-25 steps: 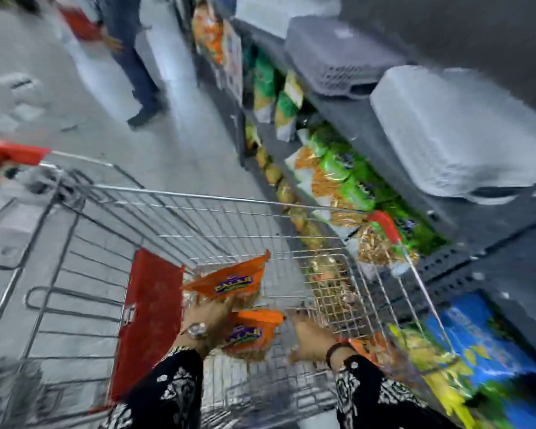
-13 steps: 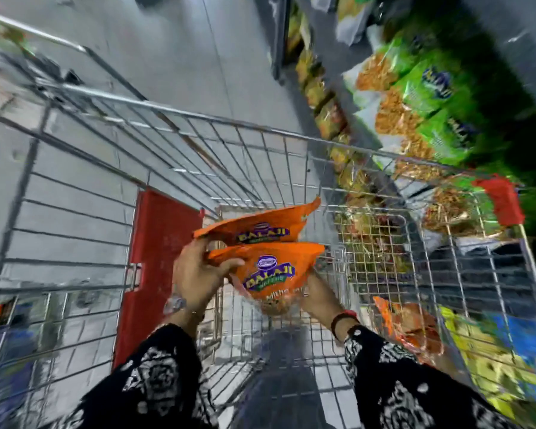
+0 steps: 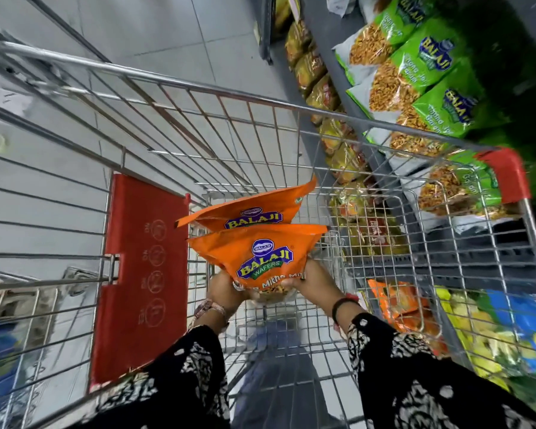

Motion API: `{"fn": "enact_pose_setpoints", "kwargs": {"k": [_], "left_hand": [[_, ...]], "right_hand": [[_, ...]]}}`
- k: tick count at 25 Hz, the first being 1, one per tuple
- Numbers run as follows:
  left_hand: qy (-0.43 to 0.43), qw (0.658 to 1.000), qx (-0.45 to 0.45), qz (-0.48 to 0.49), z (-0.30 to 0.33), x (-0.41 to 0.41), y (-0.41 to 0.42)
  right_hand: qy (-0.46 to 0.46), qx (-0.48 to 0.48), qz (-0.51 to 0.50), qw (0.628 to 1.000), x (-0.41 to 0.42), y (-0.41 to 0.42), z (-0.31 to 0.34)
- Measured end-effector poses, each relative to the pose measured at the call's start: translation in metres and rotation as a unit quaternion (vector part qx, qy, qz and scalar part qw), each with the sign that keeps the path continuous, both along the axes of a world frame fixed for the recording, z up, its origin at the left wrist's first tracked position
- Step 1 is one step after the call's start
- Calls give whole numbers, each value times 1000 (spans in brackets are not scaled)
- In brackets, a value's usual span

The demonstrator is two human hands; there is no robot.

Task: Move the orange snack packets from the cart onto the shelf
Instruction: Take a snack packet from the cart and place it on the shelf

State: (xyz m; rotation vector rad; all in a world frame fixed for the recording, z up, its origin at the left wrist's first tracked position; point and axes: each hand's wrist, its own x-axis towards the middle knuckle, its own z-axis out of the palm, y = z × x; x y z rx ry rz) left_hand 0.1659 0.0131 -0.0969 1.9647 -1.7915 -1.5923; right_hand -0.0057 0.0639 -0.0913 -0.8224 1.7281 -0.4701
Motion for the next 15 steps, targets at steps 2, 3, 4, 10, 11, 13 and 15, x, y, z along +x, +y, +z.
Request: {"fn": "enact_pose_setpoints", "kwargs": {"k": [2, 3, 4, 10, 11, 13, 15], "left_hand": [[-6, 1000, -16, -19, 13, -1, 1], [-1, 999, -28, -25, 23, -2, 1], [6, 999, -41, -31, 34, -3, 1], [53, 985, -145, -82, 137, -37, 25], [66, 978, -170, -101, 158, -46, 34], [109, 964, -200, -137, 199, -71, 53], [161, 943, -215, -195, 239, -102, 74]], "right_hand": [[-1, -10, -10, 1000, -2, 2, 18], [-2, -21, -10, 1000, -4, 4, 30], [-3, -35, -12, 999, -7, 7, 43], [34, -144, -37, 988, -39, 56, 153], [47, -162, -48, 985, -47, 71, 173], [69, -187, -72, 977, -66, 104, 214], [111, -210, -111, 965, -88, 147, 254]]}}
